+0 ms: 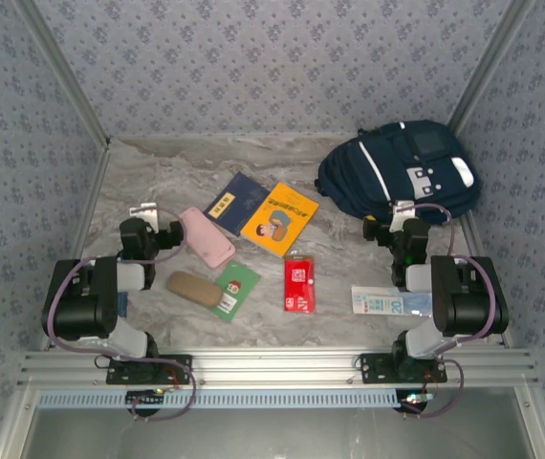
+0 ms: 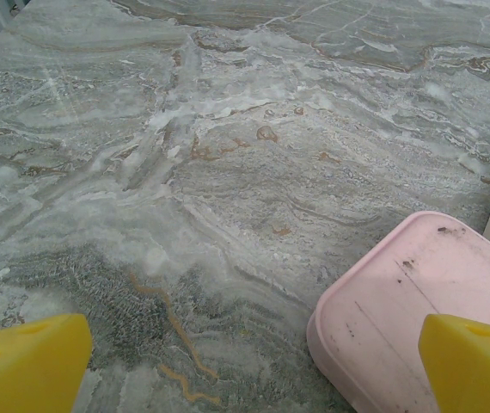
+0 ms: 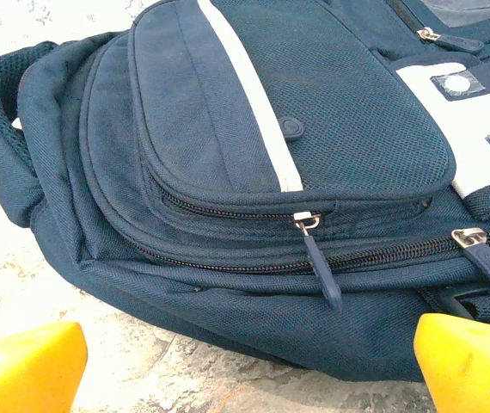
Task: Pack the student bag
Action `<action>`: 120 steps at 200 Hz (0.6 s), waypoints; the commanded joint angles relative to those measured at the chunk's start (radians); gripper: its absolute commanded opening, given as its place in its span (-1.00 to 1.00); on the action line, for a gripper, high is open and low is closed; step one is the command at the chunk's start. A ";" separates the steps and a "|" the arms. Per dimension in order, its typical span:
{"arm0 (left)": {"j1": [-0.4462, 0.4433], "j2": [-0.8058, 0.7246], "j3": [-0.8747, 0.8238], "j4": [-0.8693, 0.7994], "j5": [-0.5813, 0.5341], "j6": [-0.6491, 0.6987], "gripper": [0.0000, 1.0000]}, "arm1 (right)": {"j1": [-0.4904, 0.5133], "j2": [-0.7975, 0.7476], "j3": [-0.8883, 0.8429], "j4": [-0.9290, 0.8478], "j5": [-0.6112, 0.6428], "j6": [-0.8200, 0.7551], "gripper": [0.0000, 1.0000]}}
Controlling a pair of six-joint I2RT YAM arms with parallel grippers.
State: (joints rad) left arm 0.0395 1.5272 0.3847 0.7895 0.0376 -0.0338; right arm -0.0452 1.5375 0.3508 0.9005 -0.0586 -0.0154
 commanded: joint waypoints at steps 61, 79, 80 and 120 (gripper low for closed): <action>-0.092 -0.341 0.091 -0.259 -0.074 0.064 0.96 | 0.130 -0.291 0.044 -0.252 0.126 -0.088 1.00; -0.190 -0.461 0.116 -0.290 -0.064 0.064 0.96 | 0.277 -0.426 0.093 -0.295 0.166 -0.127 1.00; -0.194 -0.466 0.118 -0.292 -0.061 0.060 0.96 | 0.285 -0.430 0.094 -0.298 0.166 -0.129 1.00; -0.404 -0.587 0.417 -0.825 -0.165 -0.244 0.95 | 0.602 -0.572 0.339 -0.620 0.384 -0.082 1.00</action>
State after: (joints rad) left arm -0.2626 0.9688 0.6018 0.3630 -0.0242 -0.0937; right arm 0.4168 1.0050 0.5522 0.5331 0.0975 -0.1318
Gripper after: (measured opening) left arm 0.979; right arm 0.999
